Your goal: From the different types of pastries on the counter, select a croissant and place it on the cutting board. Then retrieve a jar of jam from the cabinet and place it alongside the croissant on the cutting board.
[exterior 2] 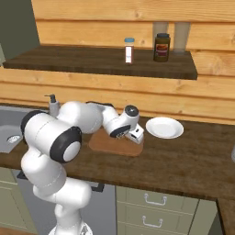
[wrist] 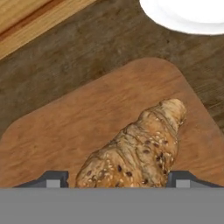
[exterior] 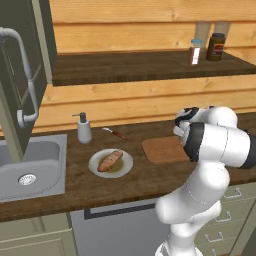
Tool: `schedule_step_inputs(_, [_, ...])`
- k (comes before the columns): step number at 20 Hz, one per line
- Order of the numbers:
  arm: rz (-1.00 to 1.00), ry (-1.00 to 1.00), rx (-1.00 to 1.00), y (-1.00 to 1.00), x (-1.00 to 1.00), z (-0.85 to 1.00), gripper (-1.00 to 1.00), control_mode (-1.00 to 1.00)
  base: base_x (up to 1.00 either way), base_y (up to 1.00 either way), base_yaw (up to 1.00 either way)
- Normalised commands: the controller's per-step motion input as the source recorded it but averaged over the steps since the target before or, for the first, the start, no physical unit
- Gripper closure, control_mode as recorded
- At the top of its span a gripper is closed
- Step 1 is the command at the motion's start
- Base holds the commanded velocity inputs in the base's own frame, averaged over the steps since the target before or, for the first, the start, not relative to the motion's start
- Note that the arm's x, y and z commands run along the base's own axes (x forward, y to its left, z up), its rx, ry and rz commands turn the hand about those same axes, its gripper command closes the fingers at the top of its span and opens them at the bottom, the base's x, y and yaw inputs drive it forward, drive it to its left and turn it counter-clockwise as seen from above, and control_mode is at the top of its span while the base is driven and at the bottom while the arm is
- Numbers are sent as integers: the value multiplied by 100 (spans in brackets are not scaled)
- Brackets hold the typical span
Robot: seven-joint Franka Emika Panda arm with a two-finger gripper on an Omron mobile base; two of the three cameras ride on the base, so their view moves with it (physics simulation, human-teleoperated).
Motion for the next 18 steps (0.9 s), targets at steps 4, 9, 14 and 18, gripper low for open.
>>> schedule_step_inputs(4, [2, 5, 0, 0, 37, -27, 100, -100, 0, 0, 0])
schedule_step_inputs(9, [0, 2, 0, -13, 7, -6, 100, -100, 0, 0, 0])
schedule_step_inputs(14, [0, 7, 0, -15, -1, -15, -100, -100, 0, 0, 0])
schedule_step_inputs(18, [0, 2, 0, 0, 0, 0, -100, -100, 0, 0, 0])
